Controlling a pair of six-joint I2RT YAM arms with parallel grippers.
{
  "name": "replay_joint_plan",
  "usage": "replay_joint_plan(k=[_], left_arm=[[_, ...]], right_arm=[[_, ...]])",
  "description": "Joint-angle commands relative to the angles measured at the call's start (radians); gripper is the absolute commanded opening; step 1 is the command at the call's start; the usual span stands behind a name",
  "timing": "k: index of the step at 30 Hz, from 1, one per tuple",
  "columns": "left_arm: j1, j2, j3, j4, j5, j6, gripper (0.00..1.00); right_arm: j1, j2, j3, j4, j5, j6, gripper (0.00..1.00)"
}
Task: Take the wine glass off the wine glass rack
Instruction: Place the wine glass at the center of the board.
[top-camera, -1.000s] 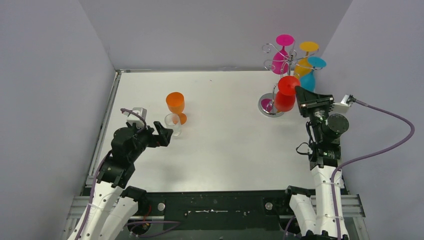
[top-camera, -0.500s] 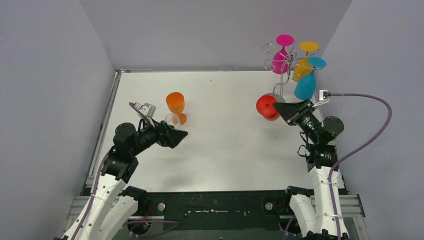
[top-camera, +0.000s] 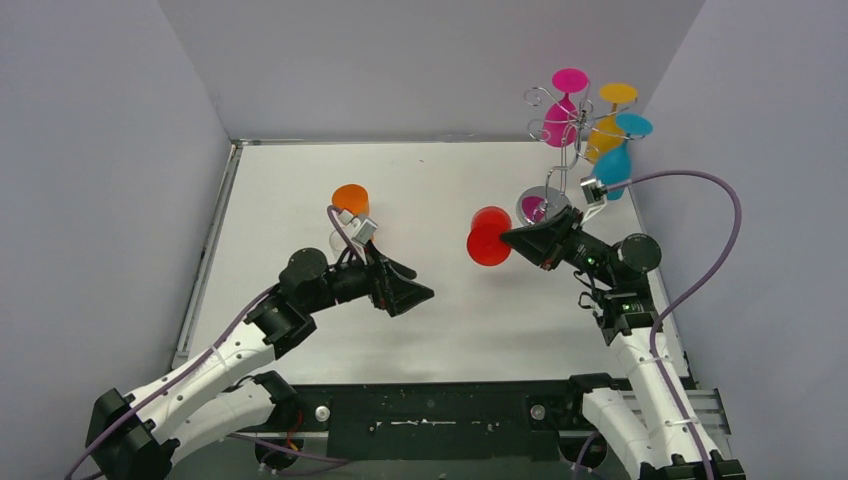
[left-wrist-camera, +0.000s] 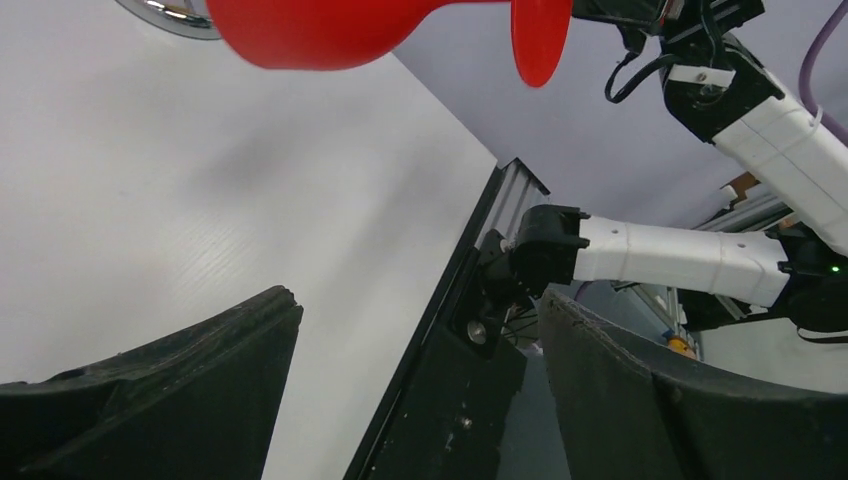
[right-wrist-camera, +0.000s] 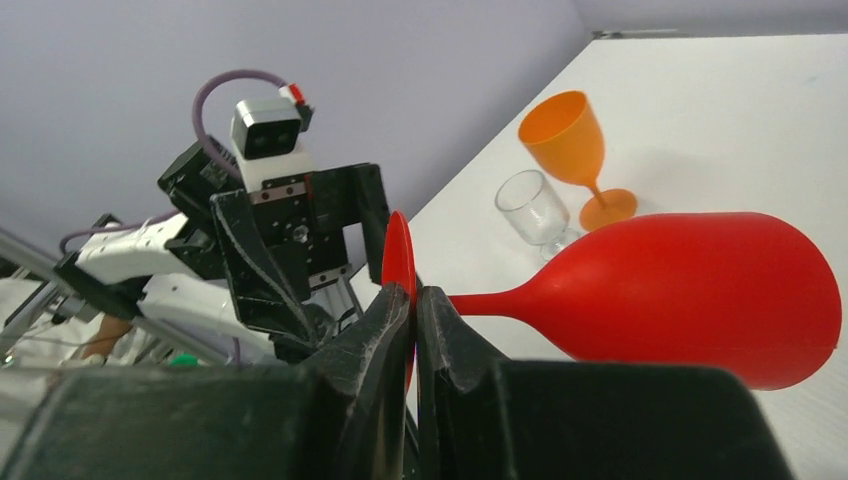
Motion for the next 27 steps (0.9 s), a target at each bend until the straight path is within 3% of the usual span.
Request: replay_joint_plan(k=[1, 11, 23, 27], left_arm=[[-0.042, 0.05, 0.052, 0.212, -0.048, -0.054, 0.85], [-0.072, 0.092, 0.058, 0.31, -0.078, -0.076, 0.7], [-0.074, 0.087, 0.039, 0.272, -0.035, -0.049, 0.23], [-0.074, 0.084, 0.041, 0.25, -0.045, -0.034, 0.01]], right_arm=[[0.116, 0.004, 0.002, 0.089, -0.004, -0.073, 0.0], [0.345, 0.069, 0.035, -0.013, 0.097, -0.229, 0.0], [0.441, 0.16, 0.047, 0.031, 0.127, -0.255, 0.0], [0.448, 0.157, 0.045, 0.029, 0.14, -0.279, 0.0]])
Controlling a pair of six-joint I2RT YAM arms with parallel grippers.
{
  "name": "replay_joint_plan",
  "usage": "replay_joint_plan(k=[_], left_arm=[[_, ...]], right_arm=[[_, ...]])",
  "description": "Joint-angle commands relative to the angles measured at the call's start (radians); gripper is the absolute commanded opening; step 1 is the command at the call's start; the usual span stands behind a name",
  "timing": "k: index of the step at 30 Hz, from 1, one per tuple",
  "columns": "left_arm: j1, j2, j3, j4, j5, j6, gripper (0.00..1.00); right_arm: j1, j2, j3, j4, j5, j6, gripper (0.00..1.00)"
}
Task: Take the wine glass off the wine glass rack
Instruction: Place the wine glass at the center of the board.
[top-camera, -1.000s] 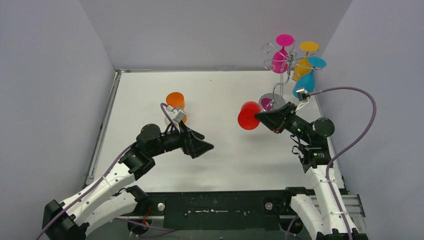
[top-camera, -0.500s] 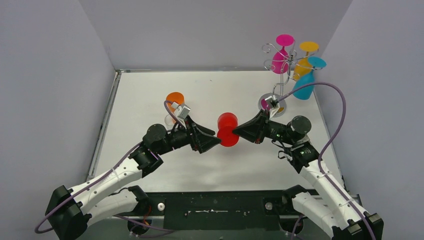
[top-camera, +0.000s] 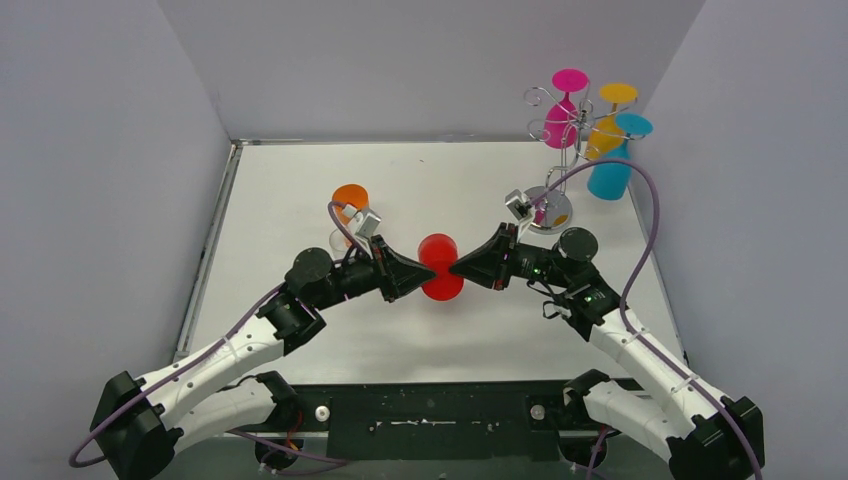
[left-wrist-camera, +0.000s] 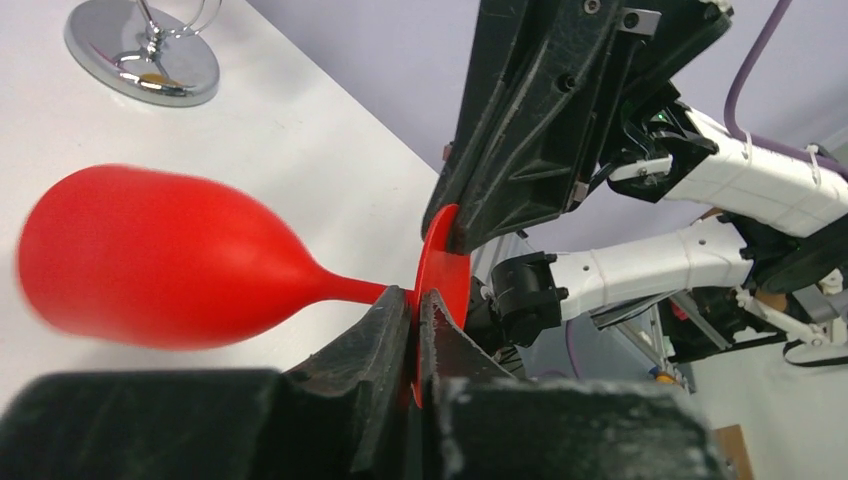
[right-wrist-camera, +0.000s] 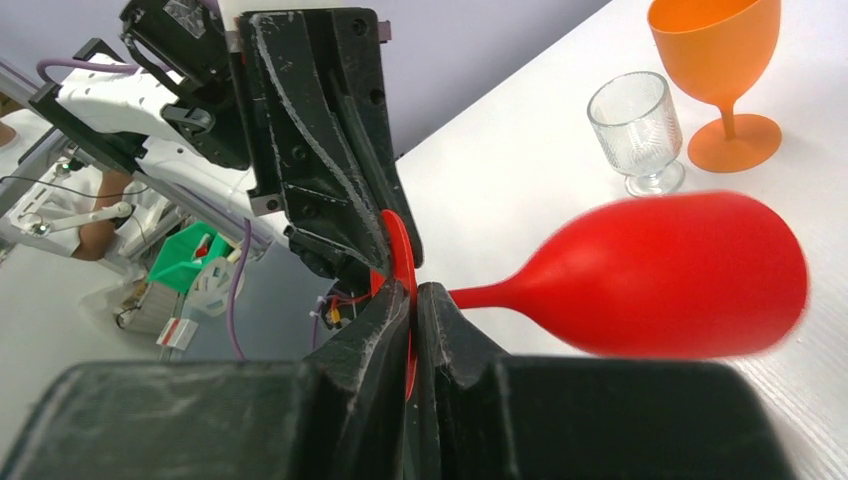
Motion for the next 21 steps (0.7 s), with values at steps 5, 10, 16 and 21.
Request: replay_joint_plan(k=[5, 10, 16, 21], left_arm=[[-0.007, -0.021, 0.049, 0.002, 0.014, 0.043, 0.0], [-0.008, -0.049, 0.054, -0.018, -0.009, 0.066, 0.0], [-0.008, -0.084, 0.063, -0.037, -0.018, 0.105, 0.0], [-0.007, -0.111, 0.06, -0.039, -0.017, 0.148, 0.0]], right_arm=[[0.011, -0.027, 0.033, 0.041, 0.04, -0.096, 0.09], [0.011, -0.05, 0.02, 0.015, 0.022, -0.138, 0.58], [0.014, -0.063, -0.012, -0.002, -0.015, -0.182, 0.71], [0.038, -0.023, -0.038, 0.067, -0.079, -0.111, 0.56]])
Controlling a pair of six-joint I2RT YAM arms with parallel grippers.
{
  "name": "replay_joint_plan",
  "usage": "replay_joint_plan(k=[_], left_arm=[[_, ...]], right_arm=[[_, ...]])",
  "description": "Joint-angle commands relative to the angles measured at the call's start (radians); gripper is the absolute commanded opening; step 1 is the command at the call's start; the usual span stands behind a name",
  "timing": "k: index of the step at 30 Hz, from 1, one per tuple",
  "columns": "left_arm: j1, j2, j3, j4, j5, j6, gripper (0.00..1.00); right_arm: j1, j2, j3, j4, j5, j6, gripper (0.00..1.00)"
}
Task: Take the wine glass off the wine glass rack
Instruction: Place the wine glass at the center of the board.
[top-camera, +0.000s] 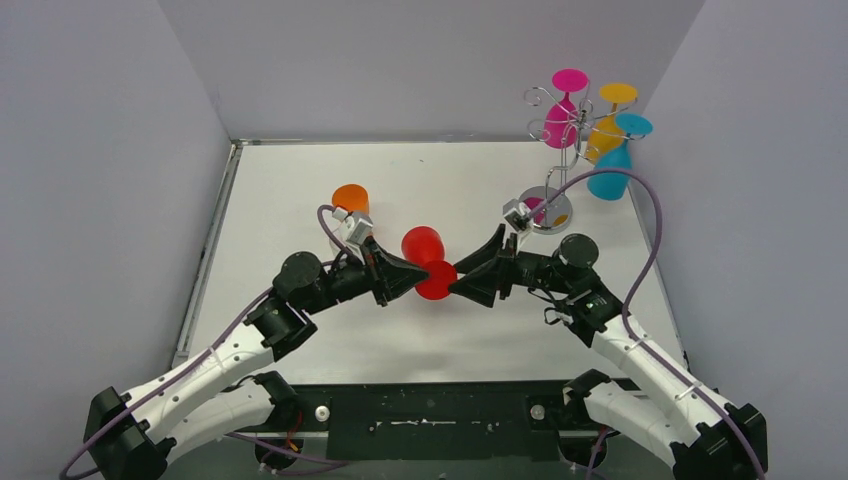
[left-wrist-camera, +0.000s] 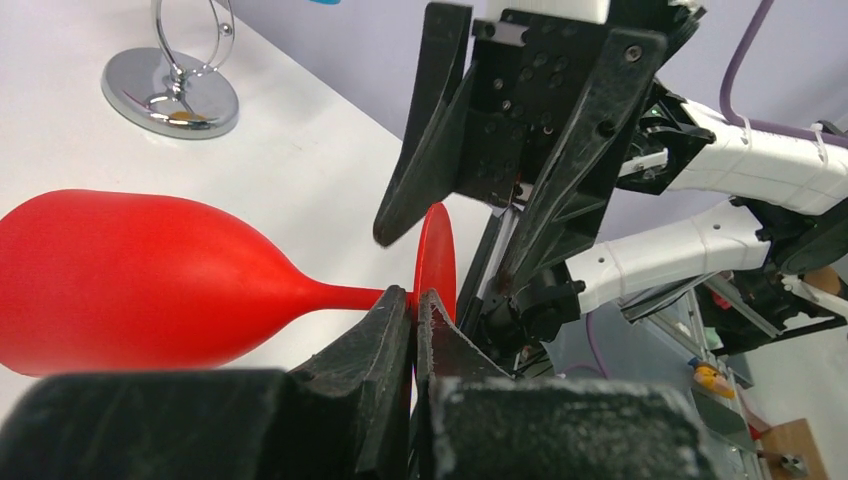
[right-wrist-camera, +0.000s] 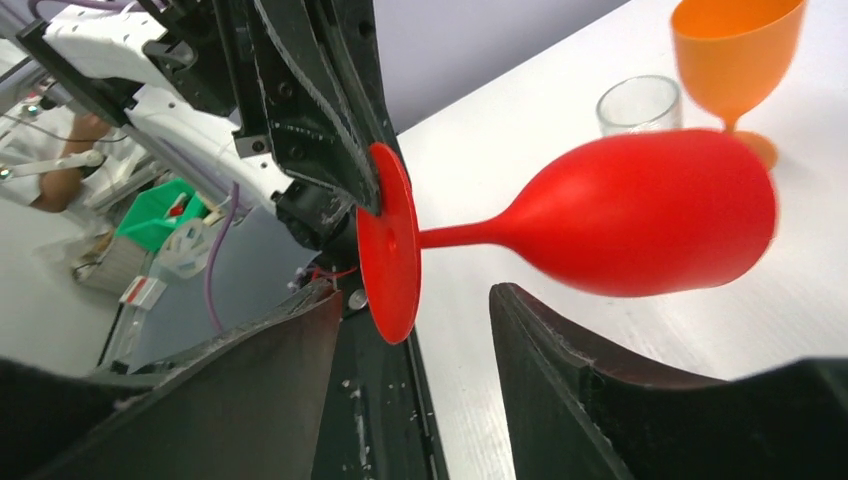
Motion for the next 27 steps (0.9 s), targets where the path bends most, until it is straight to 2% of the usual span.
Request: replay_joint_plan(k=[1, 3, 8, 13, 16, 19, 20, 23, 27], left_arm=[[-0.005, -0.042, 0.048, 0.025, -0.01, 0.066, 0.0], [-0.005, -0.05, 0.043, 0.024, -0.015, 0.081, 0.0], [-0.005, -0.066, 0.039, 0.003, -0.033, 0.121, 0.0], [-0.006, -0.068, 0.037, -0.011, -0.029, 0.138, 0.0], [-0.006, -0.072, 0.035, -0.013, -0.024, 0.135, 0.0], [-0.006, -0.078, 0.029, -0.016, -0.028, 0.135, 0.0], [-0.006, -0.082, 0.027, -0.015, -0.028, 0.132, 0.0], [-0.006, -0.093, 0.016, -0.007, -0.034, 0.122, 0.0], [-0.006, -0.106, 0.007, -0.006, -0.041, 0.126, 0.0]], right_arm=[[0.034, 0.042, -0.022, 0.124, -0.076, 0.047, 0.53], [0.059, 0.07, -0.016, 0.143, -0.095, 0.067, 0.49], [0.13, 0.121, 0.003, 0.18, -0.06, 0.059, 0.45], [0.149, 0.159, 0.01, 0.22, -0.015, 0.056, 0.32], [0.149, 0.171, 0.009, 0.234, 0.004, 0.061, 0.33], [0.149, 0.174, 0.006, 0.238, 0.037, 0.048, 0.42], [0.15, 0.173, 0.004, 0.24, 0.052, 0.041, 0.39], [0.149, 0.179, -0.007, 0.289, 0.035, 0.068, 0.24], [0.149, 0.208, -0.009, 0.368, -0.064, 0.119, 0.19]])
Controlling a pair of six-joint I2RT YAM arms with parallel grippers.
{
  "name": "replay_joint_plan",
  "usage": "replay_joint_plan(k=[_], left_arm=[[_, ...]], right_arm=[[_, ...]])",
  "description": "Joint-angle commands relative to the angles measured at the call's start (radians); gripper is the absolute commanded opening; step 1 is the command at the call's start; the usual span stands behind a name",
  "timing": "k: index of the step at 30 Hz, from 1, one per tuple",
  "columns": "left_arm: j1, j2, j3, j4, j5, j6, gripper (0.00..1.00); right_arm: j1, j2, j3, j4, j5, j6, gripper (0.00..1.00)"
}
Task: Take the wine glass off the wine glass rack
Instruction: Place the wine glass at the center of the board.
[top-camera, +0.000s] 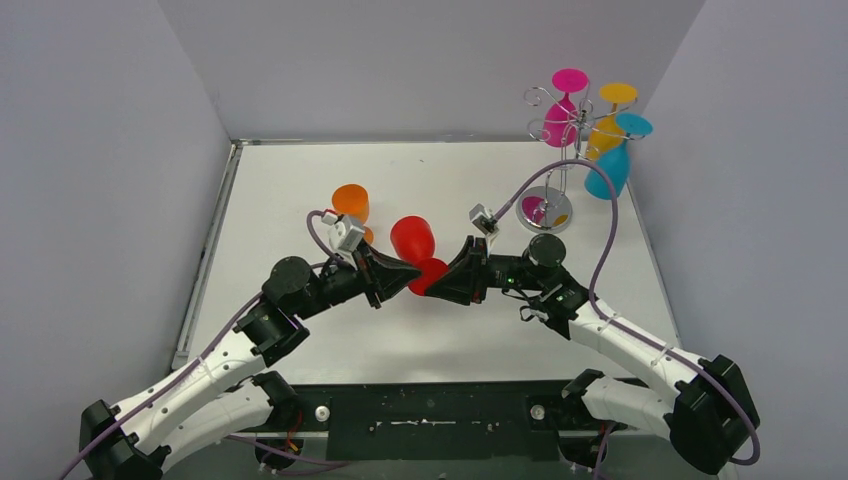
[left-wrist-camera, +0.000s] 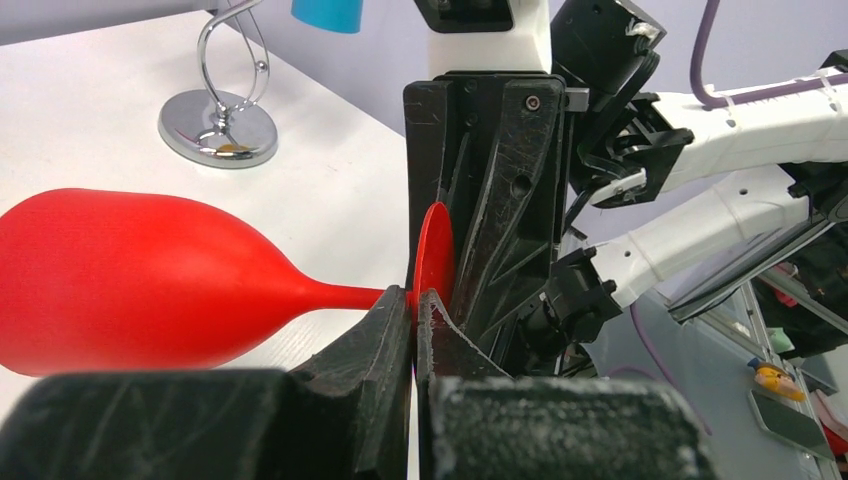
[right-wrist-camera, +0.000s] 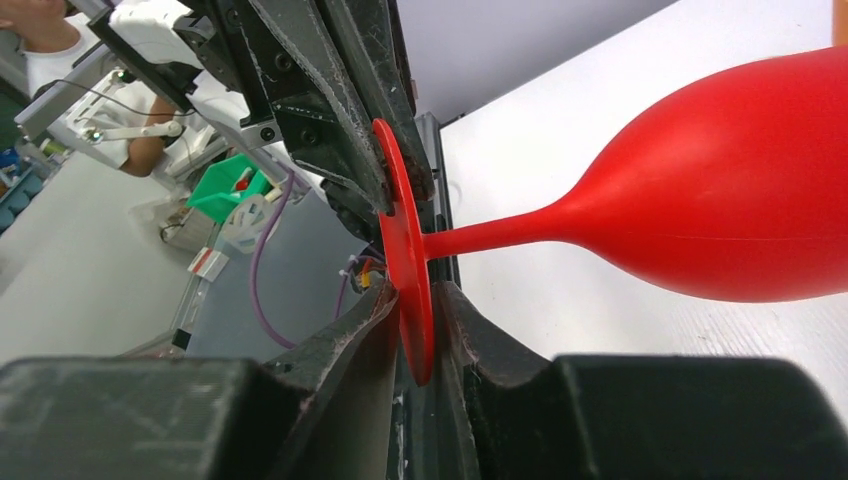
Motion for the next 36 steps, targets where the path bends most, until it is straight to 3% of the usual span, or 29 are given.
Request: replay_joint_plan(k=[1, 12, 18, 21, 22, 26, 28, 30, 33, 36], left_arm=[[-0.007, -0.031, 0.008, 0.046, 0.006, 0.004, 0.0], [-0.006, -0.018, 0.004, 0.058, 0.037, -0.007, 0.0], [-0.006, -0.023, -0.004, 0.067, 0.036, -0.018, 0.0], [-0.006, -0.025, -0.005, 0.057, 0.029, -0.02, 0.0], [-0.006, -0.022, 0.0, 0.045, 0.029, -0.021, 0.02], [-0.007, -0.014, 0.042, -0.058, 0.004, 0.007, 0.36], [-0.004, -0.017, 0.068, -0.128, -0.025, 0.014, 0.58], [-0.004, -0.024, 0.077, -0.173, -0.058, 0.02, 0.72], [-0.003, -0.03, 0.08, -0.198, -0.086, 0.041, 0.82], [-0.002, -0.017, 0.123, -0.266, -0.119, 0.058, 0.84]], right_arm=[[0.005, 0.028, 0.012, 0.16, -0.074, 0.03, 0.19], [0.003, 0.014, 0.005, 0.154, -0.036, -0.002, 0.21], [0.004, 0.01, 0.034, 0.12, -0.064, -0.004, 0.01], [0.004, -0.017, 0.017, 0.109, -0.041, -0.035, 0.0], [0.004, -0.027, 0.008, 0.108, -0.025, -0.042, 0.0], [0.005, -0.058, -0.03, 0.135, -0.024, -0.057, 0.0], [0.006, -0.072, -0.039, 0.1, -0.018, -0.095, 0.0], [0.006, -0.091, -0.05, 0.04, -0.005, -0.171, 0.0], [0.006, -0.115, -0.06, -0.099, 0.075, -0.262, 0.0], [0.019, -0.138, -0.07, -0.197, 0.173, -0.356, 0.0]])
